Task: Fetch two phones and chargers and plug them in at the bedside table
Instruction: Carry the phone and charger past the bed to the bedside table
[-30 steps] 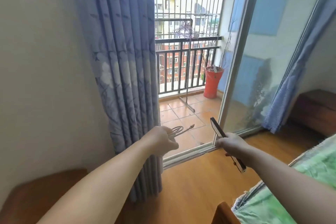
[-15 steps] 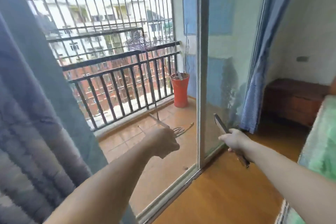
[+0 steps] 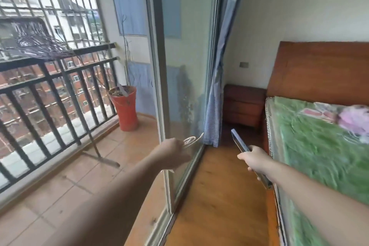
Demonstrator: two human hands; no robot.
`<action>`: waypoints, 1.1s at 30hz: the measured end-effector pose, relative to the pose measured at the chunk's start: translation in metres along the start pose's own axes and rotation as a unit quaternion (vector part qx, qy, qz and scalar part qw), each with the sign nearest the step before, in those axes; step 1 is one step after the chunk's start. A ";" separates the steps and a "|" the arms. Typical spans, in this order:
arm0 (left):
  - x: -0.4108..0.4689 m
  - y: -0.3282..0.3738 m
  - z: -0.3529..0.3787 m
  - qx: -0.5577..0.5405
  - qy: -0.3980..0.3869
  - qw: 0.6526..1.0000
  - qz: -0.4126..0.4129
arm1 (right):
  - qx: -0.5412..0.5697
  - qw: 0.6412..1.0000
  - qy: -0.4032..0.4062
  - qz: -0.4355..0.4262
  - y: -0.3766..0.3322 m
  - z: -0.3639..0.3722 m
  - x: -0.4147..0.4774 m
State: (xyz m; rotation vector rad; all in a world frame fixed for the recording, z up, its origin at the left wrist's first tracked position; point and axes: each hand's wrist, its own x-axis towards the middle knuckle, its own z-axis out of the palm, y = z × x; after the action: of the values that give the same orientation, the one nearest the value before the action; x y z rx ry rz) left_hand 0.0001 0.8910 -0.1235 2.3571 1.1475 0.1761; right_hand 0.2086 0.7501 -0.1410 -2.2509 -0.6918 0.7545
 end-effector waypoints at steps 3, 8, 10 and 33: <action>0.060 0.012 0.001 -0.035 -0.009 0.999 0.020 | 0.004 1.000 0.019 0.010 -0.006 -0.015 0.031; 0.155 0.049 0.025 -0.038 -0.036 0.995 0.079 | 0.009 0.997 0.066 0.042 0.006 -0.050 0.099; 0.192 0.063 0.040 -0.051 -0.055 0.994 0.082 | 0.012 0.996 0.071 0.050 0.015 -0.064 0.136; 0.674 0.265 0.110 -0.100 -0.137 0.981 0.092 | 0.022 0.992 0.094 0.087 0.007 -0.260 0.599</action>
State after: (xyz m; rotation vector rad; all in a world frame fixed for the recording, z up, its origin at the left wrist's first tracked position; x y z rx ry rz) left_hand 0.6496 1.2286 -0.1559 2.2236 0.7452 0.0259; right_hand 0.8004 1.0239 -0.1778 -2.3258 -0.3904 0.6214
